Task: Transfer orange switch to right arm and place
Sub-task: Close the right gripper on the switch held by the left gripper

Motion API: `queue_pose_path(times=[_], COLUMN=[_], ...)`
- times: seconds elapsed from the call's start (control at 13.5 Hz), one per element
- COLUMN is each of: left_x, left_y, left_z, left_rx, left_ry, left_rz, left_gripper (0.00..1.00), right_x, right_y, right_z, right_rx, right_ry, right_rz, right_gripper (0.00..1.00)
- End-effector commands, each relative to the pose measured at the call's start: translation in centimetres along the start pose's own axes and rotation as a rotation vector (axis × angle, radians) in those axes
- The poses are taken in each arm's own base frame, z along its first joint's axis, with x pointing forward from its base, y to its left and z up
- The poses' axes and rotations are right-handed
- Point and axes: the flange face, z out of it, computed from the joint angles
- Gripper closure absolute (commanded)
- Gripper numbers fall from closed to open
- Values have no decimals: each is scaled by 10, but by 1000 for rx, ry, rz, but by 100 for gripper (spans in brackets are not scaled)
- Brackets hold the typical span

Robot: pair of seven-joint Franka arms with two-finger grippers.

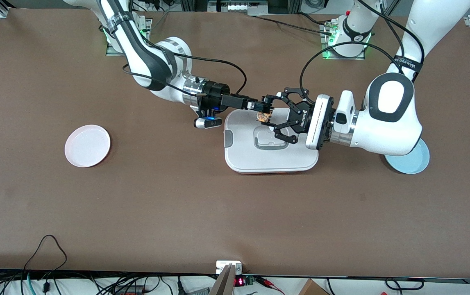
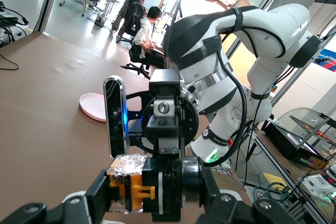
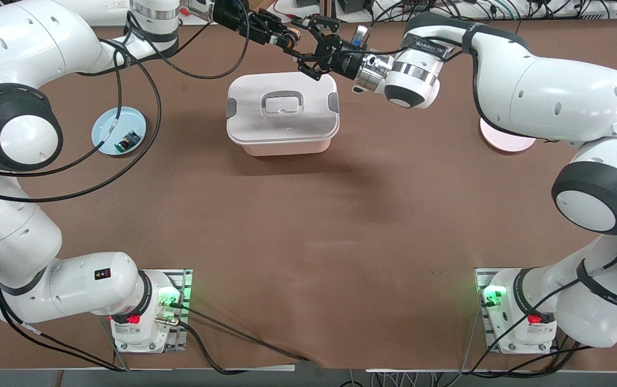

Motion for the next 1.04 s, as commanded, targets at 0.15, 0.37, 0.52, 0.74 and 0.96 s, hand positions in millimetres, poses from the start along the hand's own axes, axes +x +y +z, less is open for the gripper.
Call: queue_pose_path(times=[0.15,0.37,0.52,0.74,0.96], left_x=[5,6,6,6,6], left_y=[8,9,9,9,9], left_z=[-3,-3,-3,-3,-3], left_rx=[-11,-11,-11,-12,-12], left_ry=[15,17,19,18,17], left_rz=[24,23,21,21,26], left_gripper=[100,100,100,100,90], right_x=[1,1,1,3,4], right_y=[0,0,1,3,2], right_z=[11,11,11,11,10], right_rx=[37,38,37,34,35], right_ry=[24,25,25,28,28], right_rz=[-17,-18,-34,-62,-65], right_gripper=[41,50,60,96,100])
